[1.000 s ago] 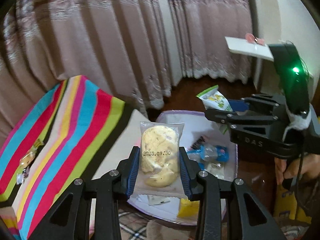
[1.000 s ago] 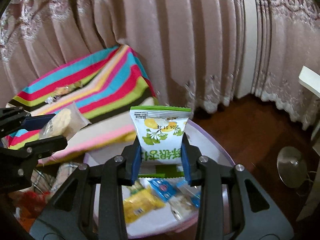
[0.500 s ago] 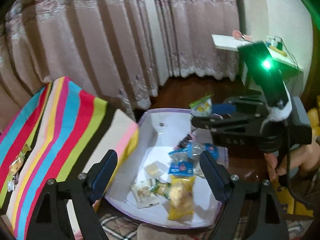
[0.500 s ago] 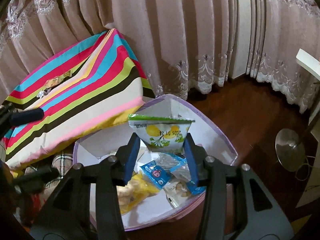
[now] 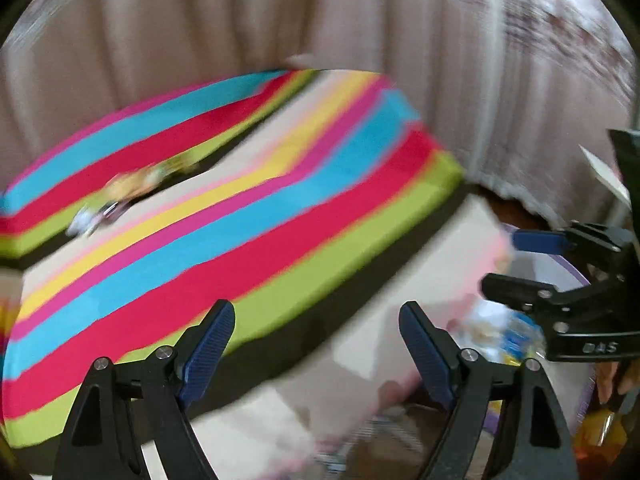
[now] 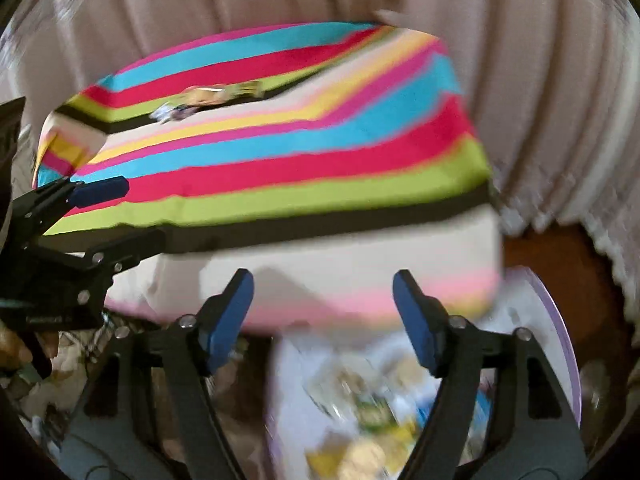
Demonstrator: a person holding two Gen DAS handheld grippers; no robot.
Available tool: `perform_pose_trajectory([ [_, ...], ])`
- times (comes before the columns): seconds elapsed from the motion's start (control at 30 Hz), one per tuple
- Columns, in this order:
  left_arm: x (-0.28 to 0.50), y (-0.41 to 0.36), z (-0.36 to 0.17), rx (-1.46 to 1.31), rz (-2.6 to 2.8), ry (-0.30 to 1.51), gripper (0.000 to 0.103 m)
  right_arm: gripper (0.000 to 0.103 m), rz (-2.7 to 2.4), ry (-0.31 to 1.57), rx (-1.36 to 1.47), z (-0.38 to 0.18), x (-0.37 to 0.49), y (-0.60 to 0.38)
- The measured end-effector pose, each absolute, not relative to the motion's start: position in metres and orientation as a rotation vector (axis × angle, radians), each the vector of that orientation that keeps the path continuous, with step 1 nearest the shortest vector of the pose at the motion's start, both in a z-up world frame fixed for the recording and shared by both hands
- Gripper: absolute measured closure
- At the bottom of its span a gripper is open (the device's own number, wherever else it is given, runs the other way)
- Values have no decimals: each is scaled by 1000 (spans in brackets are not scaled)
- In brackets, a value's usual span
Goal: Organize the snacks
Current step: 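Grasp the white-and-orange snack packet with the left tool while the right tool grasps the bread bag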
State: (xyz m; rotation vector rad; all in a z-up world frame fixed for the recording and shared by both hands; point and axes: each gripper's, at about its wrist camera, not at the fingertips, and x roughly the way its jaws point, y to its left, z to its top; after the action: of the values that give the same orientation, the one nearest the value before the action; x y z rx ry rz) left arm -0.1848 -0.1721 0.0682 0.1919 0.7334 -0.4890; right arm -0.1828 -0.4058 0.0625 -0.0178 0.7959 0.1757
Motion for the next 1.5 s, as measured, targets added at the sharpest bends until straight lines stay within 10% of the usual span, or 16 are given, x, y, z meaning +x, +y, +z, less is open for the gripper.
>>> perform_pose_trajectory([
  [0.97, 47, 108, 15, -406, -69, 911, 18, 11, 675, 699, -868, 11, 239, -70],
  [1.1, 78, 110, 16, -435, -65, 907, 18, 40, 733, 739, -713, 15, 252, -81],
  [1.5, 178, 78, 3, -579, 68, 864, 18, 43, 552, 743, -325, 27, 141, -187],
])
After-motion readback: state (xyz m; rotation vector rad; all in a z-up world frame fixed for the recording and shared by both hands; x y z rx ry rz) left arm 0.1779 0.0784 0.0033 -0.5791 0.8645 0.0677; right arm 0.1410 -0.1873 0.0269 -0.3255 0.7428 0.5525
